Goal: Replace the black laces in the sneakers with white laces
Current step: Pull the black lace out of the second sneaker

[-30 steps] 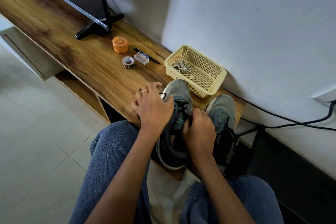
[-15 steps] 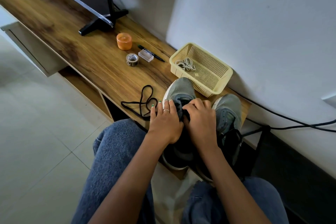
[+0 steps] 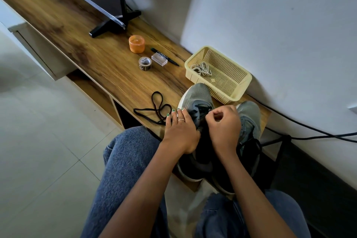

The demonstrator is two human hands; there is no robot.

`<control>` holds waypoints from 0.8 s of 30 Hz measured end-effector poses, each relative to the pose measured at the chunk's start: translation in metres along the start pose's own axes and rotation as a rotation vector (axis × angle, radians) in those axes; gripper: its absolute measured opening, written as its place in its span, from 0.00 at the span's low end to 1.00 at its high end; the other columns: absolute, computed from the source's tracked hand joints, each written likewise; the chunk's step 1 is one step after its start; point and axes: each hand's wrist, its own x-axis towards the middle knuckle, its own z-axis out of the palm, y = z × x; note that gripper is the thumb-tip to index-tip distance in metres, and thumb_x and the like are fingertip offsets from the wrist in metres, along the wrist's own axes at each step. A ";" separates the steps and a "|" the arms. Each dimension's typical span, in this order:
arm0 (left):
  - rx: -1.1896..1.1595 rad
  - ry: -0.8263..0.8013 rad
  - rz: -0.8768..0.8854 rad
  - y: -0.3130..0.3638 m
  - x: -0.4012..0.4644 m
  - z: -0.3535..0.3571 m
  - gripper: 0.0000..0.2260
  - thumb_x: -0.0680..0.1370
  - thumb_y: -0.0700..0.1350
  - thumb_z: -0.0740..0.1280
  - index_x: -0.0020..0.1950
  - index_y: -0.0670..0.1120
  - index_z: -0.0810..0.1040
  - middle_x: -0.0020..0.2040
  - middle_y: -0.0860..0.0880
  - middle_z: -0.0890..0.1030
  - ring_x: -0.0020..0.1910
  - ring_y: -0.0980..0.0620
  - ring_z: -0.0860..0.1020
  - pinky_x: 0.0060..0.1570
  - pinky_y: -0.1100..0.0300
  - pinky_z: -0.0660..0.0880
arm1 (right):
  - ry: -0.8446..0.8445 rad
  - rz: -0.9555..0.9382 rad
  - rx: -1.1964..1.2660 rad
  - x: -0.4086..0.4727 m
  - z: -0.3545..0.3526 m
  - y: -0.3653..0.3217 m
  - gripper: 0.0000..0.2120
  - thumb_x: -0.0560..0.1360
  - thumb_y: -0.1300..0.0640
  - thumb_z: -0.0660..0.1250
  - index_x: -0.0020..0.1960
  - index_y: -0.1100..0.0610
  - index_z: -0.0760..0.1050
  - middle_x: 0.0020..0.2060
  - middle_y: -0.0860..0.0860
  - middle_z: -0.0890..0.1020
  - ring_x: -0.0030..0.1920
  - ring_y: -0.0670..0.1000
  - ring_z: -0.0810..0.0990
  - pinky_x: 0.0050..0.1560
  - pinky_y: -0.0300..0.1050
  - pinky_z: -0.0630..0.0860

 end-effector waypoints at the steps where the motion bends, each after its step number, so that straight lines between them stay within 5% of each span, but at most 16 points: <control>1: -0.003 -0.004 -0.002 0.000 0.000 0.000 0.32 0.83 0.52 0.51 0.77 0.35 0.37 0.78 0.38 0.41 0.77 0.42 0.39 0.75 0.48 0.39 | 0.051 0.117 0.066 0.003 0.000 0.000 0.02 0.70 0.61 0.68 0.39 0.58 0.76 0.41 0.52 0.79 0.38 0.50 0.77 0.40 0.43 0.73; 4: -0.010 -0.017 -0.008 0.000 0.000 0.000 0.33 0.83 0.53 0.50 0.77 0.35 0.37 0.78 0.38 0.41 0.77 0.42 0.39 0.75 0.48 0.39 | 0.112 0.493 0.420 0.014 -0.003 -0.005 0.02 0.70 0.62 0.65 0.40 0.57 0.76 0.37 0.56 0.82 0.33 0.49 0.83 0.39 0.47 0.81; 6: -0.002 -0.021 -0.007 0.000 0.000 0.000 0.32 0.83 0.53 0.50 0.77 0.36 0.37 0.78 0.38 0.40 0.77 0.42 0.39 0.75 0.48 0.39 | 0.081 0.532 0.456 0.015 -0.005 -0.010 0.03 0.72 0.64 0.63 0.43 0.58 0.75 0.38 0.56 0.83 0.31 0.48 0.83 0.37 0.47 0.81; 12: 0.008 -0.012 -0.004 -0.001 0.002 0.001 0.32 0.83 0.50 0.51 0.77 0.36 0.36 0.78 0.38 0.40 0.77 0.41 0.39 0.75 0.48 0.39 | -0.224 -0.109 -0.093 0.012 -0.020 -0.022 0.19 0.70 0.65 0.64 0.59 0.52 0.73 0.54 0.49 0.74 0.56 0.51 0.73 0.55 0.52 0.73; 15: 0.004 0.005 0.003 -0.002 0.003 0.002 0.32 0.83 0.50 0.52 0.77 0.36 0.37 0.78 0.38 0.41 0.77 0.41 0.40 0.75 0.48 0.40 | -0.423 -0.331 -0.493 0.007 -0.021 -0.025 0.14 0.75 0.56 0.62 0.59 0.47 0.75 0.59 0.44 0.72 0.63 0.50 0.62 0.59 0.52 0.58; 17: 0.001 0.007 0.009 -0.002 0.002 0.001 0.32 0.83 0.50 0.52 0.77 0.36 0.38 0.78 0.38 0.41 0.77 0.41 0.40 0.74 0.48 0.40 | -0.401 -0.384 -0.581 0.001 -0.015 -0.021 0.12 0.78 0.54 0.60 0.59 0.47 0.76 0.58 0.44 0.76 0.63 0.51 0.62 0.54 0.50 0.53; 21: -0.025 -0.007 0.019 -0.003 0.002 0.000 0.32 0.83 0.51 0.52 0.77 0.38 0.37 0.79 0.40 0.40 0.78 0.43 0.40 0.75 0.48 0.40 | -0.209 -0.432 -0.486 -0.004 -0.007 -0.012 0.03 0.72 0.58 0.69 0.44 0.51 0.81 0.39 0.46 0.82 0.53 0.54 0.74 0.48 0.48 0.54; 24: -0.038 -0.016 0.022 -0.003 0.002 0.000 0.32 0.83 0.51 0.52 0.77 0.38 0.36 0.78 0.40 0.40 0.78 0.43 0.40 0.75 0.48 0.40 | -0.109 -0.464 -0.431 0.001 -0.005 -0.004 0.02 0.69 0.56 0.70 0.38 0.50 0.80 0.35 0.44 0.81 0.50 0.48 0.69 0.49 0.47 0.55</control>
